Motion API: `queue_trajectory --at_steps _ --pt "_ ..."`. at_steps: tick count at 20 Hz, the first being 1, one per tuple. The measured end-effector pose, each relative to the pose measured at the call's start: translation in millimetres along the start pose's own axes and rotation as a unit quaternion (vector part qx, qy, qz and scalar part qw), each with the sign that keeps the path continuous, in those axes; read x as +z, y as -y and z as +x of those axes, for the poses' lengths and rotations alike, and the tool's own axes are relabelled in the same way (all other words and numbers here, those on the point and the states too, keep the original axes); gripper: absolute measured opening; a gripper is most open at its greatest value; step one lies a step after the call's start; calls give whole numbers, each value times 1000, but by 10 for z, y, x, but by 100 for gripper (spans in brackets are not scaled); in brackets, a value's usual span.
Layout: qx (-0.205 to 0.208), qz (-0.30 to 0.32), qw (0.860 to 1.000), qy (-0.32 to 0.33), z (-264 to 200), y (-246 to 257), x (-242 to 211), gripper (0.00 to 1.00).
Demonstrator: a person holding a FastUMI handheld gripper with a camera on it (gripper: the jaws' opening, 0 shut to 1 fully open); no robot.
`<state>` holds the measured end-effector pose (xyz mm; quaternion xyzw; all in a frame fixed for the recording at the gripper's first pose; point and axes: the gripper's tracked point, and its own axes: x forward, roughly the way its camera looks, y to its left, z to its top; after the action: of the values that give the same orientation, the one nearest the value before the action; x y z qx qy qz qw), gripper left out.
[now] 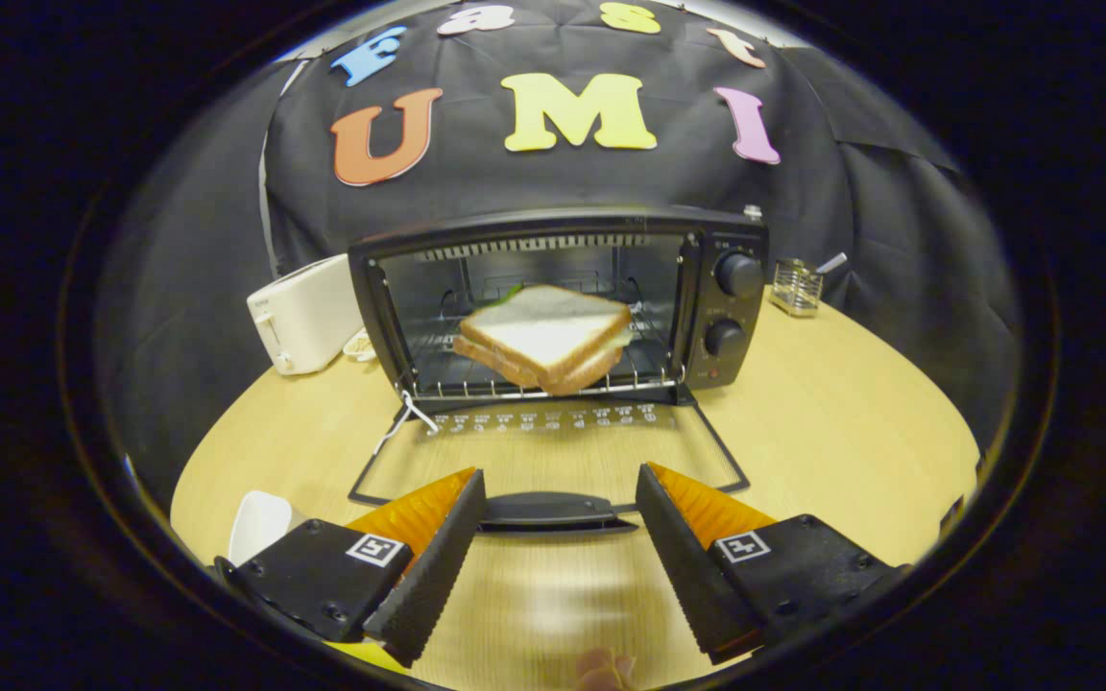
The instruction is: Open the toaster oven, put the food inside, and close the toaster oven door.
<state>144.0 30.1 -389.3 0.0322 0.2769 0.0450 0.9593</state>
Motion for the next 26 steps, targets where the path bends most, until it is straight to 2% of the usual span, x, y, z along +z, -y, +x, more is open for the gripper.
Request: queue_trajectory --at_steps 4,11,20,23,26 --pt "11 -30 999 20 -22 -36 -6 100" --pt "1 -15 999 -32 14 -40 -490 100" --pt "-17 -43 999 -1 64 -90 -255 100" --pt "-19 -24 999 -25 64 -102 -280 100" --pt "-19 -24 999 -14 -9 -120 -235 100"
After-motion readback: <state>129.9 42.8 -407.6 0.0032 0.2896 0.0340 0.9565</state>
